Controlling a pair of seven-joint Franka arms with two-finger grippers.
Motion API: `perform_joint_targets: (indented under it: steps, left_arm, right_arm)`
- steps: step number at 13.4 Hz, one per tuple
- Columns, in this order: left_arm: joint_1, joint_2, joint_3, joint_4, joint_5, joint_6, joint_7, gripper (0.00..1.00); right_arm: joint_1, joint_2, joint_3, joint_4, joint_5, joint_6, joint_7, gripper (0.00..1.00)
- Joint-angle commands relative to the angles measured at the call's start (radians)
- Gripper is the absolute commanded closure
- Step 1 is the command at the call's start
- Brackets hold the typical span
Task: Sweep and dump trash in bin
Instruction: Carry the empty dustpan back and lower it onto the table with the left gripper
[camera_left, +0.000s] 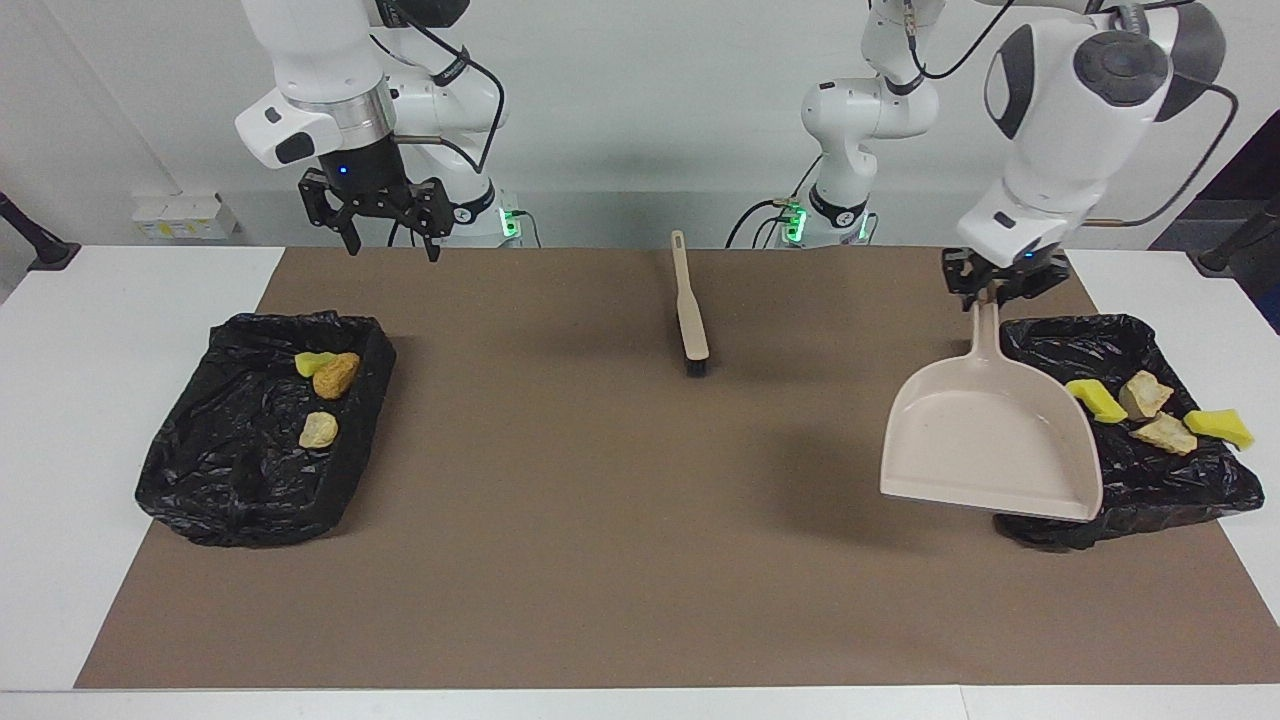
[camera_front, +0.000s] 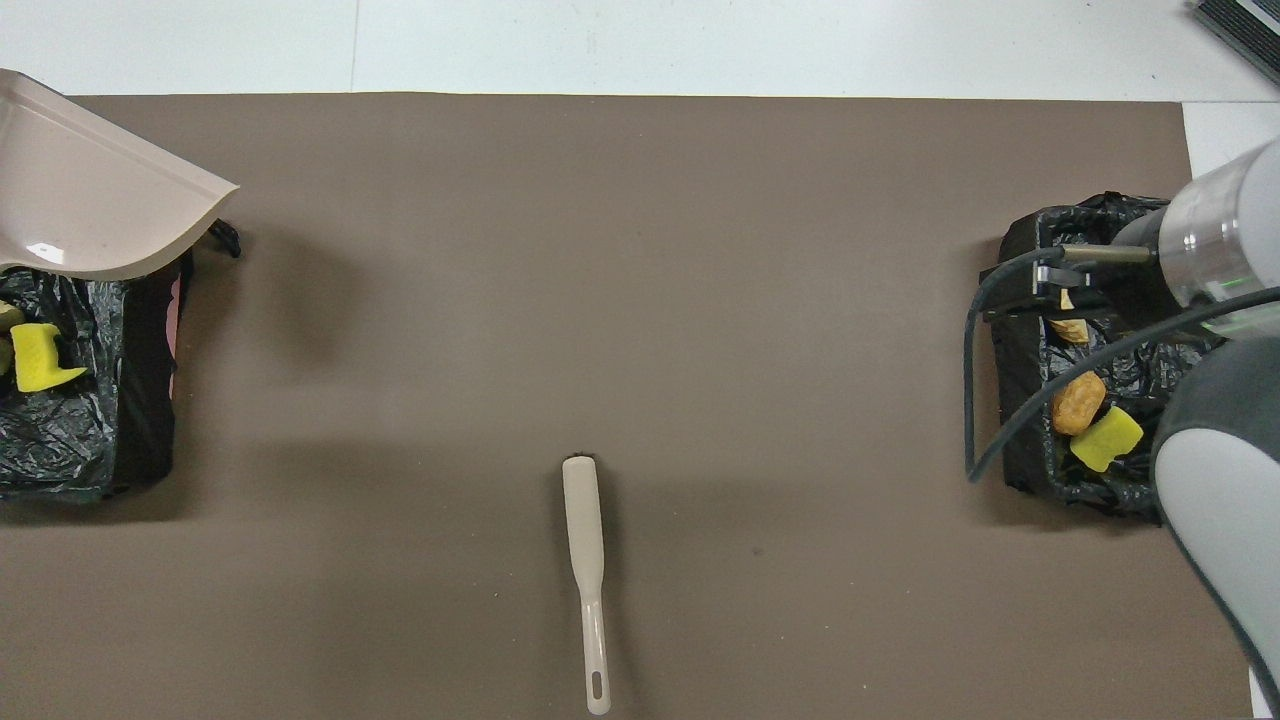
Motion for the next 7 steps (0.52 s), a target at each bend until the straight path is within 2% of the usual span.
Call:
perform_joint_targets:
  steps: [1,3,6,7]
  left_arm:
    - [-0.137,-0.037,0.02,-0.061,-0.06,0.082,-0.236,1.0]
    - [-0.225,-0.032,0.02,-0.114,-0.123,0.18,-0.39,1.0]
    - [-0.292,-0.009,0.02,-0.189,-0.222,0.391,-0.447,1.0]
    - [-0.294,-0.001,0.02,-0.188,-0.232,0.419,-0.447,1.0]
  right_arm:
    - [-0.034,-0.03,0.006,-0.043,0.018,0.032,-0.048,0.0]
    - [-0.041,-0.027,0.006,-0.038,0.04,0.032,-0.045,0.0]
    - [-0.041,-0.024,0.006,-0.032,0.051,0.023,-0.045,0.0]
    - [-0.041,-0.024,0.006,-0.032,0.052,0.022,-0.045,0.0]
